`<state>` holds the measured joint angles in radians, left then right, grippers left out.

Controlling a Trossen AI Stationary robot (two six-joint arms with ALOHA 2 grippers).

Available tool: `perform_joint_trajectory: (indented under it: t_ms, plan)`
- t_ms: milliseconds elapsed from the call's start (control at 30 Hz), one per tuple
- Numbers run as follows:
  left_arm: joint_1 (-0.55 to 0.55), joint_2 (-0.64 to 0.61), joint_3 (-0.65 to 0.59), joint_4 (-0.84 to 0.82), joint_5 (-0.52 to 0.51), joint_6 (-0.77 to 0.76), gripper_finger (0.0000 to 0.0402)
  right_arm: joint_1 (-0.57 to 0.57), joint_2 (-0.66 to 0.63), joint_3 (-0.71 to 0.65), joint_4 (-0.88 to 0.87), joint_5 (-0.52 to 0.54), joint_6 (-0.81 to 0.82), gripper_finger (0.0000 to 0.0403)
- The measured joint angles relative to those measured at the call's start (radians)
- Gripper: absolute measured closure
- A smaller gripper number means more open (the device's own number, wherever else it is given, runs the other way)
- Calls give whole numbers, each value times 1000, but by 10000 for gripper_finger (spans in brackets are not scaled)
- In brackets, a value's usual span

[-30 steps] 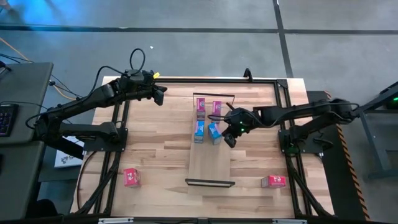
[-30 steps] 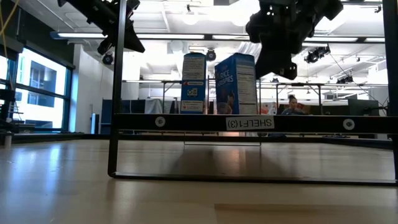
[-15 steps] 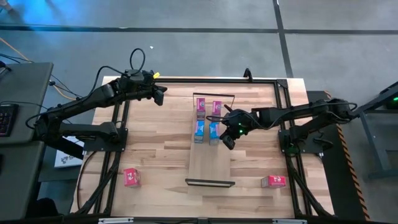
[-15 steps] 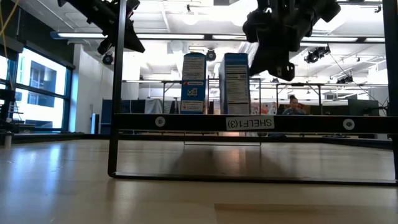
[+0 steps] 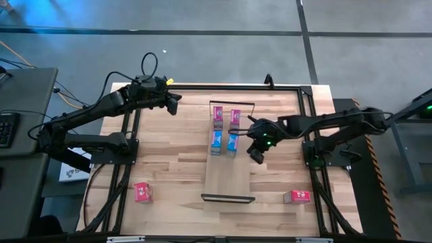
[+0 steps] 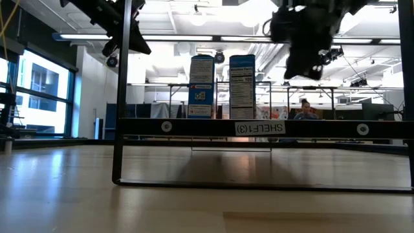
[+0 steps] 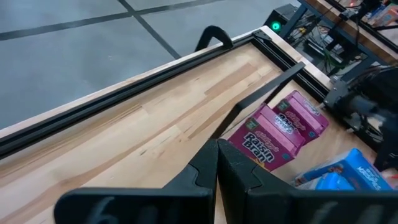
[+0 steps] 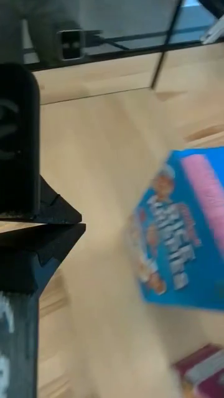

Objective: Stack cereal on shelf
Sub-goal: Put the right red cereal box on the shelf

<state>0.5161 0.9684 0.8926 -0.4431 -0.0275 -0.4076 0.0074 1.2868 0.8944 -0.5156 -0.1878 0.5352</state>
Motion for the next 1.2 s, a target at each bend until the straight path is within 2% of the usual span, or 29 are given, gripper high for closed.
perform_joint_trajectory:
  t_ms: [100, 267, 367, 467, 633, 733, 833, 1067, 1200]
  plan:
    - [-5, 0, 0, 5, 19, 0, 401, 0, -82, 0, -100, 2, -20, 403]
    - [-60, 0, 0, 72, 23, 2, 402, 30, -208, 0, -228, 15, 46, 401]
    - [-103, 0, -8, 150, 23, 1, 402, 71, -258, 0, -309, 22, 80, 382]
    - [-142, 0, -47, 253, 17, -17, 401, 121, -290, 0, -393, 21, 125, 336]
    - [-162, 0, -89, 327, -7, -88, 401, 223, -323, 0, -423, 24, 217, 225]
    - [-167, 1, -107, 338, -19, -127, 402, 292, -341, 0, -414, -16, 200, 163]
    - [-167, 0, -109, 336, -25, -142, 402, 355, -354, 0, -431, -72, 200, 128]
    - [-165, 0, -109, 337, -32, -155, 402, 541, -335, 1, -434, -82, 390, 120]
    - [-163, 0, -109, 337, -34, -144, 402, 651, -288, 49, -434, -23, 501, 121]
